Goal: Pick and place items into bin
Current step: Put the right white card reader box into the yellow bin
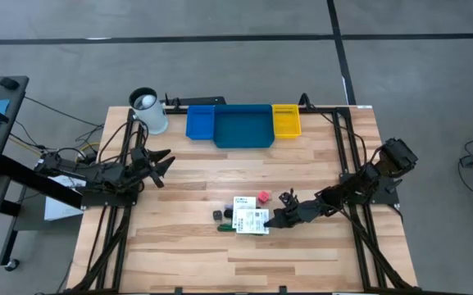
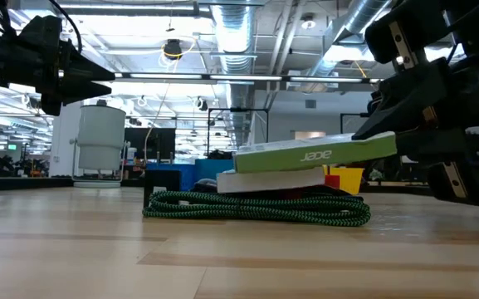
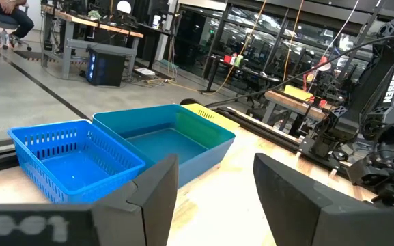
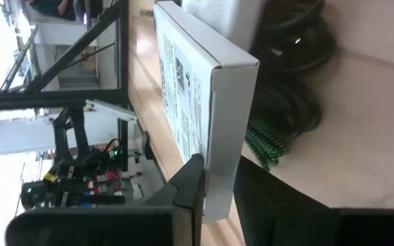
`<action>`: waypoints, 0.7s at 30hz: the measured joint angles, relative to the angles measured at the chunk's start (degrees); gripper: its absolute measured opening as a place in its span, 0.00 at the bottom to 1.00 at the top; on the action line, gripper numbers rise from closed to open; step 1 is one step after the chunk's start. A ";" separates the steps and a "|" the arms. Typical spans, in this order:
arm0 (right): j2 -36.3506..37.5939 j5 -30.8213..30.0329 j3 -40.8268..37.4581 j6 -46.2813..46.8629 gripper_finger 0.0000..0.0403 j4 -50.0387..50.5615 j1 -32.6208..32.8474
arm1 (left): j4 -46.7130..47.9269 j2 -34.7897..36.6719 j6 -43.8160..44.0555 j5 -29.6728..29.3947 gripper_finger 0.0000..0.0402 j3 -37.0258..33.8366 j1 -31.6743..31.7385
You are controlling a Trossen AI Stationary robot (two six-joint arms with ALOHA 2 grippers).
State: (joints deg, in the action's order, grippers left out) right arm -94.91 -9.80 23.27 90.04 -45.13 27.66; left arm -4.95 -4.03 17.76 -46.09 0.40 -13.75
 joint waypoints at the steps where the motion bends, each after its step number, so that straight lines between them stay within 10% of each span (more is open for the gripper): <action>1: 0.00 0.34 0.00 -0.26 0.14 -0.46 0.00 | 0.00 0.00 -0.02 0.01 0.45 0.01 0.00; 21: 0.55 1.11 -0.02 -6.83 0.14 -14.62 -2.09 | 0.00 0.00 -0.02 0.02 0.45 0.00 0.01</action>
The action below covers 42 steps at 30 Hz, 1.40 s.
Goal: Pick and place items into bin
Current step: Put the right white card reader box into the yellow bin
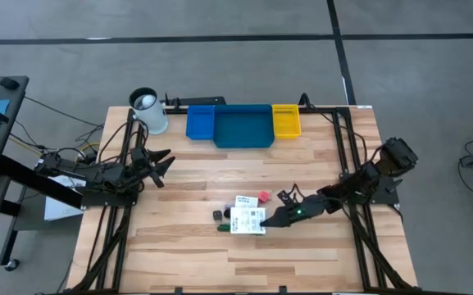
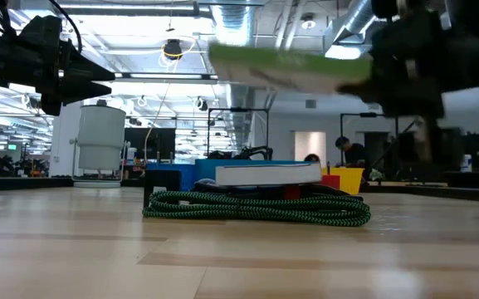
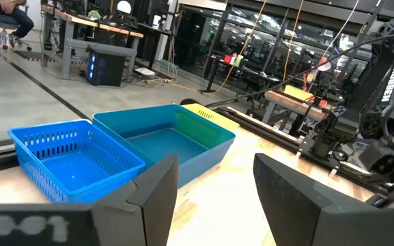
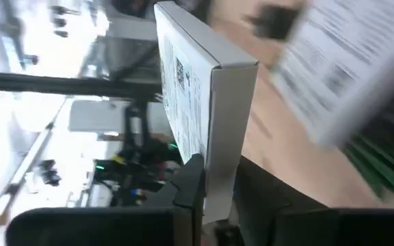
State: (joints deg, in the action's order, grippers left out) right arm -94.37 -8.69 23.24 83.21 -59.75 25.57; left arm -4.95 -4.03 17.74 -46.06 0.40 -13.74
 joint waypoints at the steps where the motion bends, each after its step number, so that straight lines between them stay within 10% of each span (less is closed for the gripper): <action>1: 0.00 -0.02 0.01 -1.04 0.14 -1.83 -0.65 | 0.00 0.01 0.02 -0.02 0.45 0.01 0.00; 14: 0.00 -0.51 0.02 -20.37 0.14 -29.94 -16.75 | 0.00 0.00 0.01 0.00 0.45 0.00 -0.01; 24: 8.04 -4.40 0.59 -30.79 0.14 -28.81 -32.03 | 0.00 0.00 0.02 0.00 0.45 0.01 0.00; 42: 32.16 -16.84 0.99 -53.74 0.14 18.77 -51.35 | 0.00 0.01 0.01 -0.01 0.45 0.01 0.01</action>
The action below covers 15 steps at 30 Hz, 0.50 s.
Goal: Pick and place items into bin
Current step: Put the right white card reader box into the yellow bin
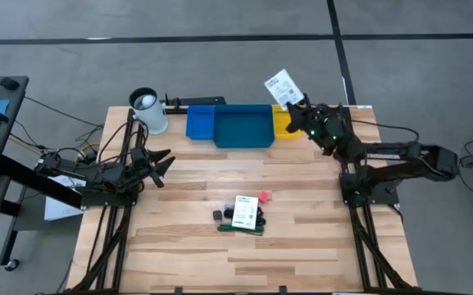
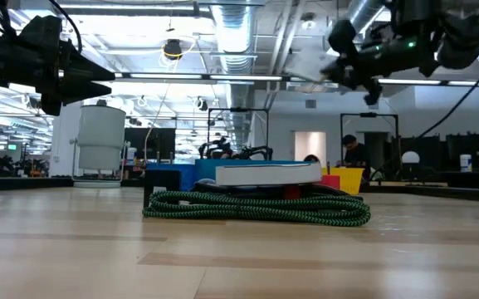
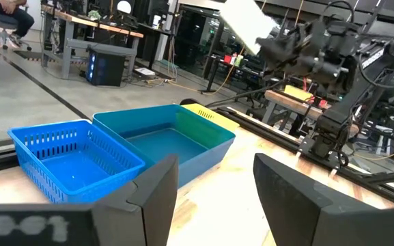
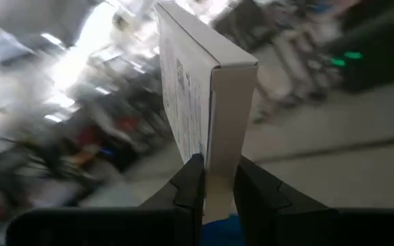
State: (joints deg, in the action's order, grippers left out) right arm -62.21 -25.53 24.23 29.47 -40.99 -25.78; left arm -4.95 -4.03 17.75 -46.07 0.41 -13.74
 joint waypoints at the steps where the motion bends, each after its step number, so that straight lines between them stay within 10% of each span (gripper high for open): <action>1: 0.98 -0.10 0.55 -0.02 0.14 4.66 -0.80 | 0.00 0.00 -0.01 0.01 0.45 0.01 0.00; 15: 2.94 -8.52 8.43 -5.65 0.14 36.85 -2.83 | 0.00 0.00 -0.01 0.01 0.45 0.01 0.00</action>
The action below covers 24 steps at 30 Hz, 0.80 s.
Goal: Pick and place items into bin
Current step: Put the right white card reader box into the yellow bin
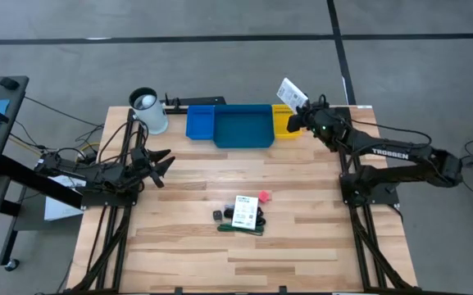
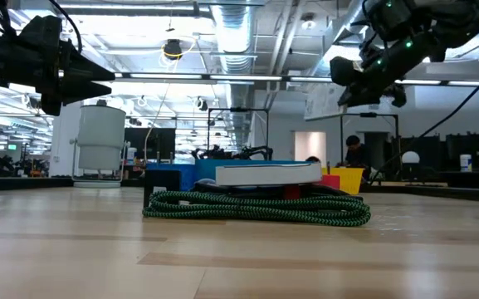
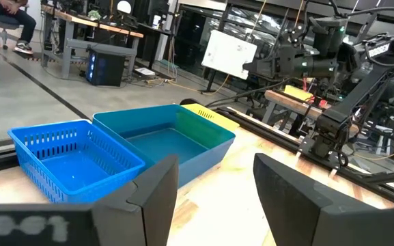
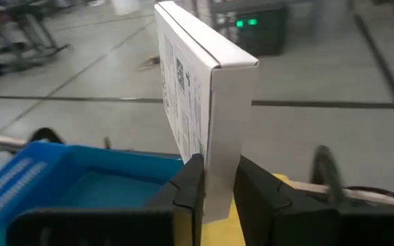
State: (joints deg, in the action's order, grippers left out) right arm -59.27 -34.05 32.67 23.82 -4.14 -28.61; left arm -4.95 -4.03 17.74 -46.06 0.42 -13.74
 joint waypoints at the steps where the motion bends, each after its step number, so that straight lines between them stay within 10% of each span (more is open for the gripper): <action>1: 0.00 -1.36 0.22 0.25 0.14 0.81 0.15 | 0.00 0.00 0.00 0.00 0.45 -0.01 -0.02; 24: -12.10 -16.89 1.44 30.57 0.14 17.56 12.88 | 0.00 0.01 0.01 -0.02 0.45 0.00 0.00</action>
State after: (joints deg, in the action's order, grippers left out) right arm -71.37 -50.94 34.11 54.39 13.42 -15.73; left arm -4.95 -4.02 17.75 -46.08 0.42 -13.74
